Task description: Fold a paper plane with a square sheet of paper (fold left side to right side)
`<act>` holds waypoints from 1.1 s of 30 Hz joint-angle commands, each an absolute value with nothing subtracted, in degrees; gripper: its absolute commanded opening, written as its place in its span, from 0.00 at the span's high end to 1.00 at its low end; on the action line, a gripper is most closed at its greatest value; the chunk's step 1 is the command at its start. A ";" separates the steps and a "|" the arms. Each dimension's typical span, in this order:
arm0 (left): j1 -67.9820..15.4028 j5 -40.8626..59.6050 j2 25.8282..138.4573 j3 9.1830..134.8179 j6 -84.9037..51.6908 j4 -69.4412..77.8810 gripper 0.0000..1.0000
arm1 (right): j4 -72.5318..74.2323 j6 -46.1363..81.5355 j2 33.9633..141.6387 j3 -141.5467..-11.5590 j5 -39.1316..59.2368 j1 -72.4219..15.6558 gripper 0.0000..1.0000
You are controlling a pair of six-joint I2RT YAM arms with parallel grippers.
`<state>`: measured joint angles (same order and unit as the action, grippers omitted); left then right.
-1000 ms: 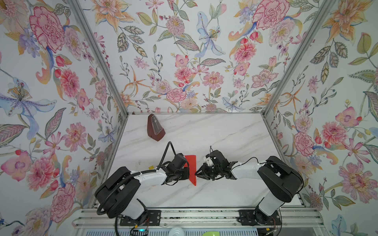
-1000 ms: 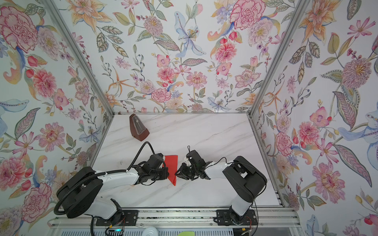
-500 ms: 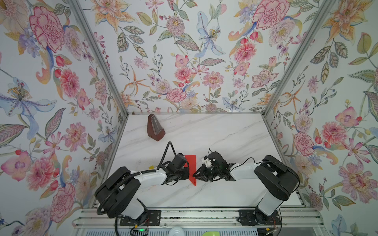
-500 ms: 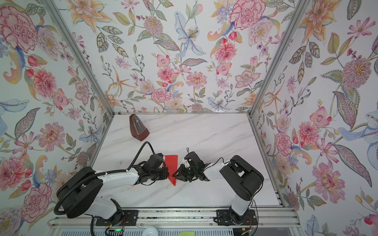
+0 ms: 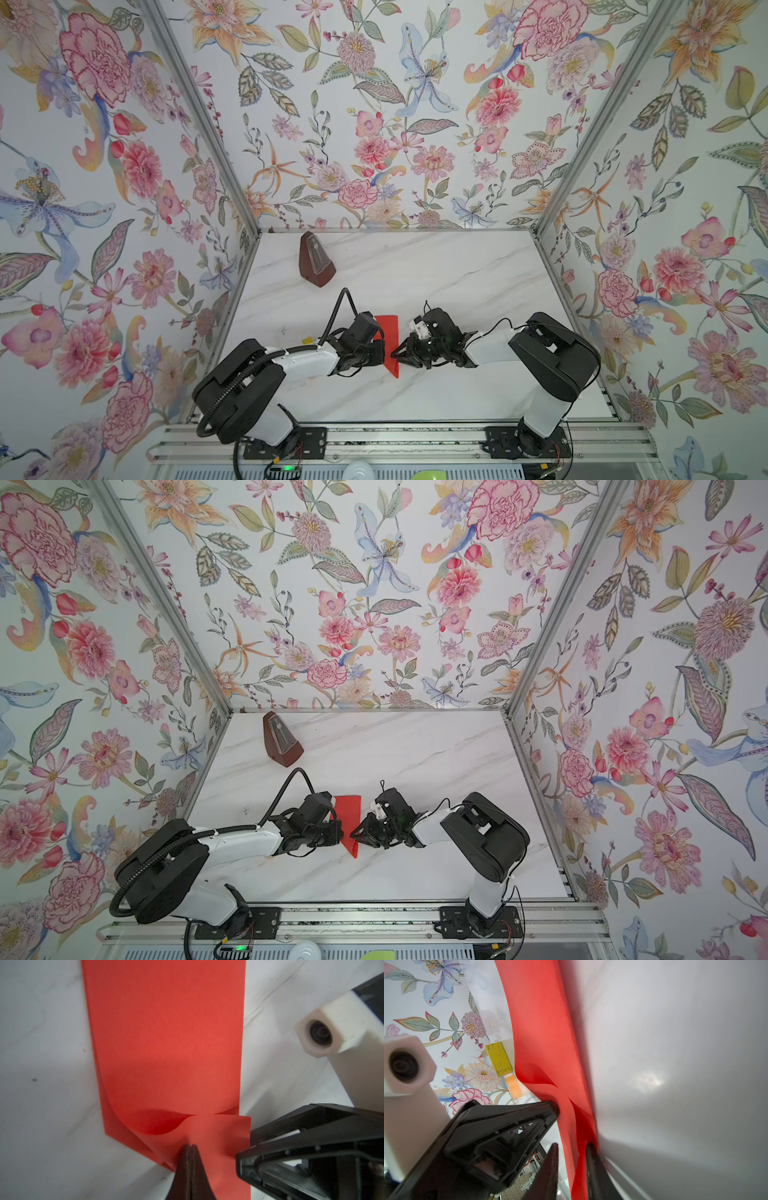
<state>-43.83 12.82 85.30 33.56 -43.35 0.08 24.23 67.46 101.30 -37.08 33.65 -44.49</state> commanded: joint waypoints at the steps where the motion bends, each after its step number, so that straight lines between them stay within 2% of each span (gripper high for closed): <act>1: -43.82 11.60 86.40 34.13 -42.46 -2.64 1.00 | 18.18 65.03 101.64 -36.58 29.88 -43.96 0.75; 14: -43.77 11.69 86.39 34.20 -42.02 -2.72 1.00 | 19.66 63.73 100.91 -37.49 29.10 -43.68 0.85; 21: -43.88 11.66 86.40 34.26 -41.92 -2.64 1.00 | 20.70 63.88 99.85 -37.54 28.38 -43.35 0.85; 29: -43.69 11.44 85.65 35.02 -40.76 -3.03 1.00 | 21.45 63.63 100.49 -37.79 29.63 -43.42 0.99; 33: -43.34 11.25 83.90 36.94 -38.33 -4.52 0.98 | 21.06 63.12 100.60 -37.88 29.55 -43.60 1.00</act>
<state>-43.77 12.80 85.47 34.68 -41.15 -1.50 22.50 64.31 100.82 -37.17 30.37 -43.72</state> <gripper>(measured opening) 0.048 0.047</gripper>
